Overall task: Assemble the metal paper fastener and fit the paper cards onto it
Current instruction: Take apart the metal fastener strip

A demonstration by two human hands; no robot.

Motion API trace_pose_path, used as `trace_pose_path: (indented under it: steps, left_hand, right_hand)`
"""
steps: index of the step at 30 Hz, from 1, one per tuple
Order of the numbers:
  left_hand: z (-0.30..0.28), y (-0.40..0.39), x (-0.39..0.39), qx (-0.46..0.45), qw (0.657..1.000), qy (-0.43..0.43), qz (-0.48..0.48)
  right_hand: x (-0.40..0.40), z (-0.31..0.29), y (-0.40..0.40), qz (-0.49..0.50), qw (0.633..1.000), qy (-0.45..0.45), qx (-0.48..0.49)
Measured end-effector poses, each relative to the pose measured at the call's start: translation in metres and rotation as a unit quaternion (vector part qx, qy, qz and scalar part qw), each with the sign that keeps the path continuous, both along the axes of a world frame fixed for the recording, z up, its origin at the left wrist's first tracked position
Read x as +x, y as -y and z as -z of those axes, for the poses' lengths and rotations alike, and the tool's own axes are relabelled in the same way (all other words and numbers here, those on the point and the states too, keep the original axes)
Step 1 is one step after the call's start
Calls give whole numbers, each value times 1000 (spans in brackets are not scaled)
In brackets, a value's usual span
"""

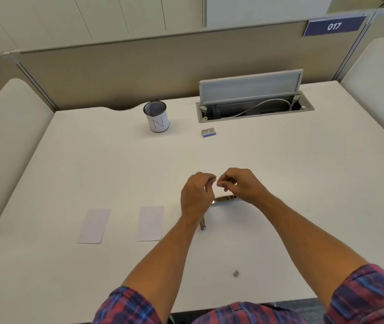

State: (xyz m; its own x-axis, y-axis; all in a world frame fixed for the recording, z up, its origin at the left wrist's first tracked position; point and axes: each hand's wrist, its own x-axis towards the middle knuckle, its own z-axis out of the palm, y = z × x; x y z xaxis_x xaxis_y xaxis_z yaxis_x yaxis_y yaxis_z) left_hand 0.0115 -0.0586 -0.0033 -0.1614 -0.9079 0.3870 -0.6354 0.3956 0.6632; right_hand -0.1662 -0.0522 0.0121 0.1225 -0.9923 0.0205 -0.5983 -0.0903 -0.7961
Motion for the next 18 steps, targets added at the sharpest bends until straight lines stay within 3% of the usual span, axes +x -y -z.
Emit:
trace_pose_path:
  steps: [6,11,18]
  left_hand:
    - [22,-24,11,-48,994,80,57]
    - [32,-31,18,-72,992,91,57]
    - [35,-27,20,-55,993,91,57]
  right_hand:
    - [-6,6,-32,-198,967,-159,-5]
    - [-11,13,-62,-210,968,-133,-24]
    - [3,16,-64,-295,940,-167,29]
